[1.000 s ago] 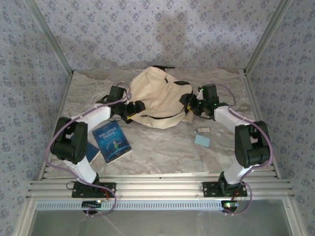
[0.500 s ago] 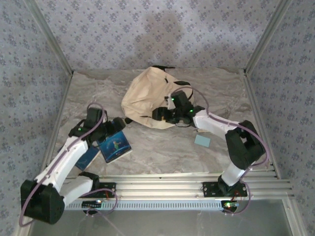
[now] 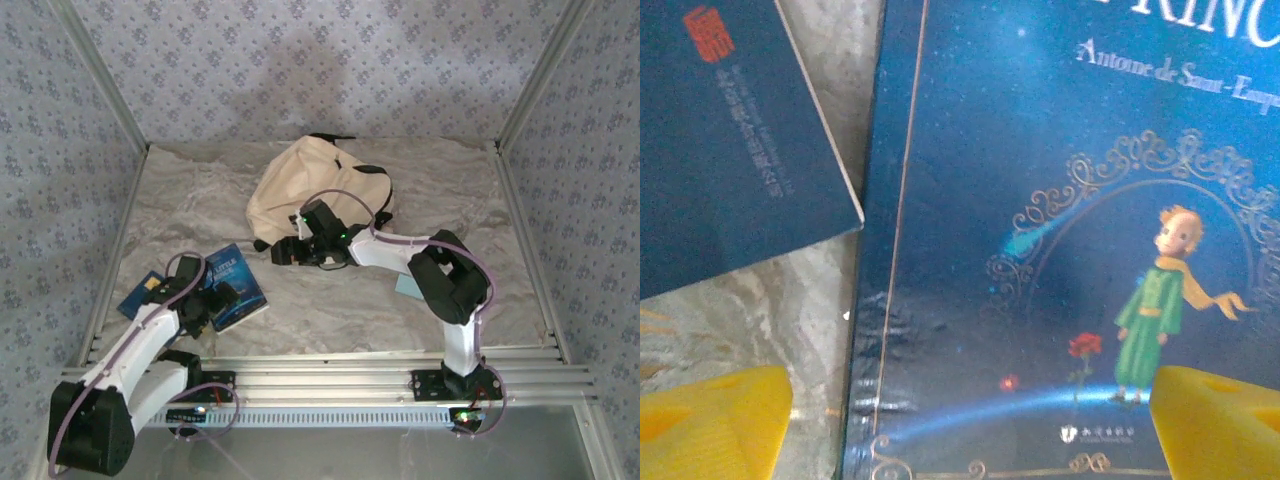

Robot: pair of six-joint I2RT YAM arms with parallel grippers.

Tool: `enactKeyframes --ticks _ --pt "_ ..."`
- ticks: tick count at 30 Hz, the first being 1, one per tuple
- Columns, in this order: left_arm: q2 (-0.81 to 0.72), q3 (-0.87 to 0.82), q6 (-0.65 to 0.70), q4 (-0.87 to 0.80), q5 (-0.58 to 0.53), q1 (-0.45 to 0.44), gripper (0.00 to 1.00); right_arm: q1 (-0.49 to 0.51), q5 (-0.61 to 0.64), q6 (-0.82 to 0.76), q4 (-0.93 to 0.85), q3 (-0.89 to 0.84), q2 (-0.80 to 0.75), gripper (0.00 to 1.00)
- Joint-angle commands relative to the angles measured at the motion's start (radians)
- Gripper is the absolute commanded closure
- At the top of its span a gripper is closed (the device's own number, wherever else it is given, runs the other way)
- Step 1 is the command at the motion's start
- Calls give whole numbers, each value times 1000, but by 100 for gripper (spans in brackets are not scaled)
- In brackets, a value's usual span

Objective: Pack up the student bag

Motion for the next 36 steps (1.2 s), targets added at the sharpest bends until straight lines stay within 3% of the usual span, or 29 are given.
enactKeyframes --ticks 1,5,11,19,27,31,36 --pt "44 -23 4 111 2 6 11 13 23 23 19 37 40 34" --pt "129 -5 56 271 100 6 14 16 -26 14 34 60 85 45" --pt "238 33 118 430 243 -6 20 38 -27 -17 -7 118 136 52" --pt "407 168 158 583 299 -95 21 37 -8 -23 -53 130 155 57" --pt "509 262 165 629 323 -169 22 22 2 -25 -59 109 148 60" --pt "485 277 177 611 320 -169 17 22 -9 -22 -59 108 159 62" --pt "394 289 186 498 239 -155 1 23 2 -31 -73 106 160 62"
